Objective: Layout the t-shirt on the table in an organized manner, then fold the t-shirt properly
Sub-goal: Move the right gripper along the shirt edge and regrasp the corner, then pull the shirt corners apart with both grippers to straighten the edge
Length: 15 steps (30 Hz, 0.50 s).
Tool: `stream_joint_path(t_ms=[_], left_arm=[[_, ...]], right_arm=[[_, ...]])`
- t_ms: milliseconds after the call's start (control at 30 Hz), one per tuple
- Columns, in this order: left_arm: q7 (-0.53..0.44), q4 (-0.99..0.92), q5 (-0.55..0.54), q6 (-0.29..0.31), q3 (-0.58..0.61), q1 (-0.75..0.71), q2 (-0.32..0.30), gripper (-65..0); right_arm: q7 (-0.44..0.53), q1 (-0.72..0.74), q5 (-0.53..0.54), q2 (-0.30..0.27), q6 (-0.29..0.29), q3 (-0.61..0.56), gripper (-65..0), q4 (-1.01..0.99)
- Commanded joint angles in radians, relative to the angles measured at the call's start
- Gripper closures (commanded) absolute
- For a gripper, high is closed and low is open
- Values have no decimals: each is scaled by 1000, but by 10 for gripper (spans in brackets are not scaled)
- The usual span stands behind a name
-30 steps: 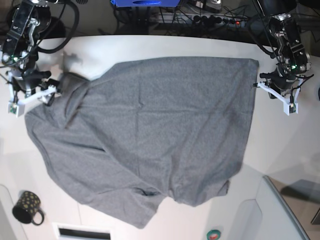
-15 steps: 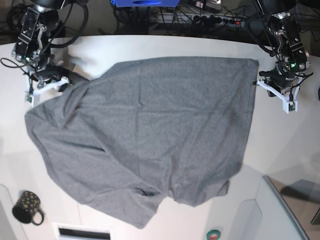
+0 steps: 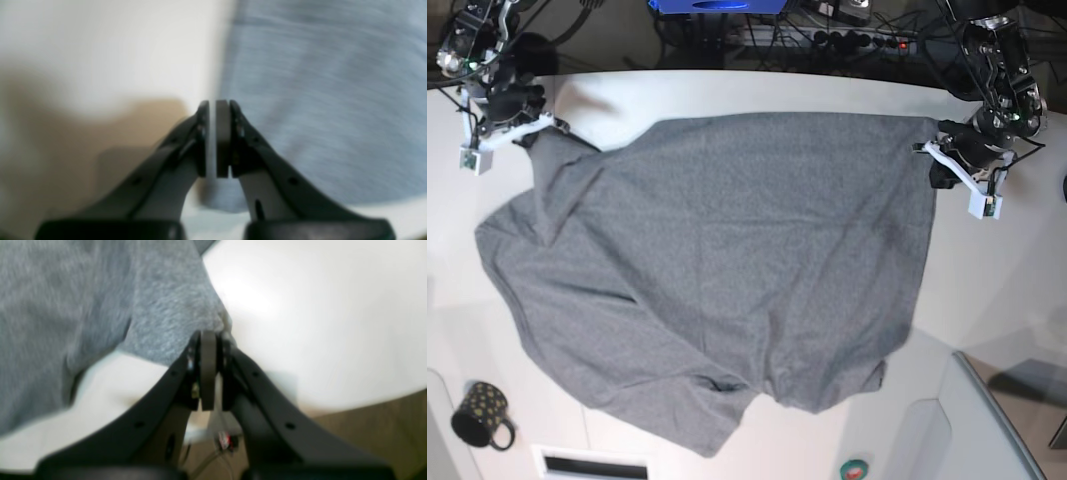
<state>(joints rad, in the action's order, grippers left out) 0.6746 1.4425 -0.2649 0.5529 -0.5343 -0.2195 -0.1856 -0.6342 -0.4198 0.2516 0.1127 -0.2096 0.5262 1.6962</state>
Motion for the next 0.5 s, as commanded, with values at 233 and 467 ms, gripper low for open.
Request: stream_joint_path(t_ms=[233,467], left_arm=[[-381,16,-23,28,6,-87,-21,-43],[-494,-3,-23,28,64,-116,-68,-41]], right_arm=[[3,-77,128,14,-1,81,-15,15],[-197,-112,306,11,-29,153,-15,18]])
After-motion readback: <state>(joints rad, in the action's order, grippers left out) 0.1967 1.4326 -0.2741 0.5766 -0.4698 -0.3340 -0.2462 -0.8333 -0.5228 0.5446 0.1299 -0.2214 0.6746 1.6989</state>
